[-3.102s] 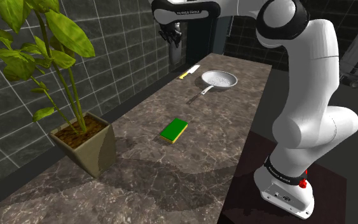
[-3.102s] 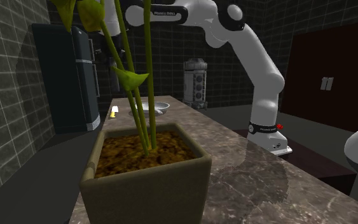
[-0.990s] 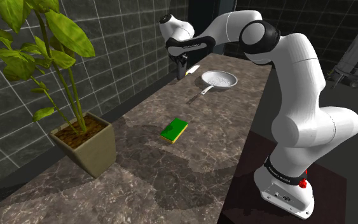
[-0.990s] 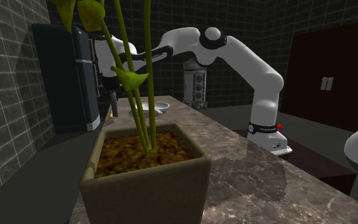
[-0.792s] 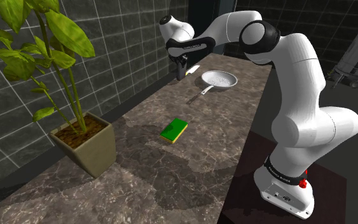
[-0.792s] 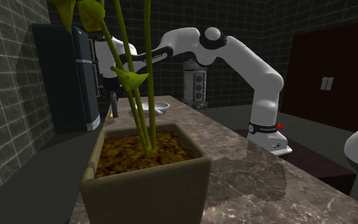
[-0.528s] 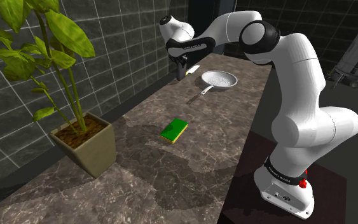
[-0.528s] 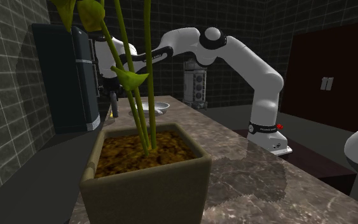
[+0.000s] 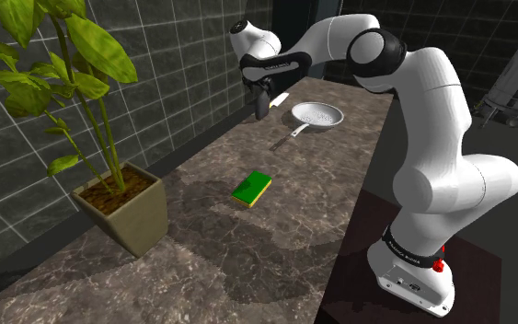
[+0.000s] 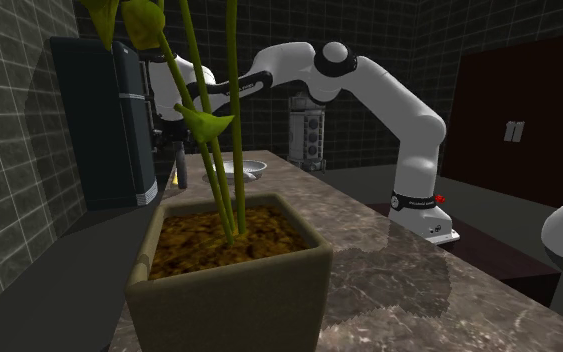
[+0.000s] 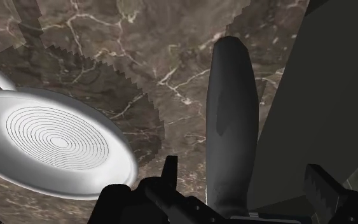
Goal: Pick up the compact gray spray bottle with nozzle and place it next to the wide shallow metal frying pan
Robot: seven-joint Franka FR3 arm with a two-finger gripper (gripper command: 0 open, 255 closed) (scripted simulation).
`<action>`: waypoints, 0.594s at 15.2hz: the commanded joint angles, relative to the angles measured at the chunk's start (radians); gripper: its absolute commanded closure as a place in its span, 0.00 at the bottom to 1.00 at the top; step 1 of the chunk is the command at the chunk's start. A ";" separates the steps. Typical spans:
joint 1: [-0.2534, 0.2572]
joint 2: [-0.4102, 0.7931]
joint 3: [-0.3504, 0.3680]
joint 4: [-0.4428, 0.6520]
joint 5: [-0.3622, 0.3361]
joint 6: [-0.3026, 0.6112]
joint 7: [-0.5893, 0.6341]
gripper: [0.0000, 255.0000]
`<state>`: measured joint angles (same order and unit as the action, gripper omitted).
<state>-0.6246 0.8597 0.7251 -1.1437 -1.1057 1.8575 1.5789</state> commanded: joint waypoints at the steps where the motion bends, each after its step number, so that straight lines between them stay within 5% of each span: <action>1: 0.004 -0.027 0.012 -0.007 0.012 -0.024 0.000 0.00; 9: 0.012 -0.056 0.025 -0.006 0.027 -0.056 -0.003 0.00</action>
<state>-0.6120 0.8044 0.7504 -1.1497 -1.0789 1.8014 1.5758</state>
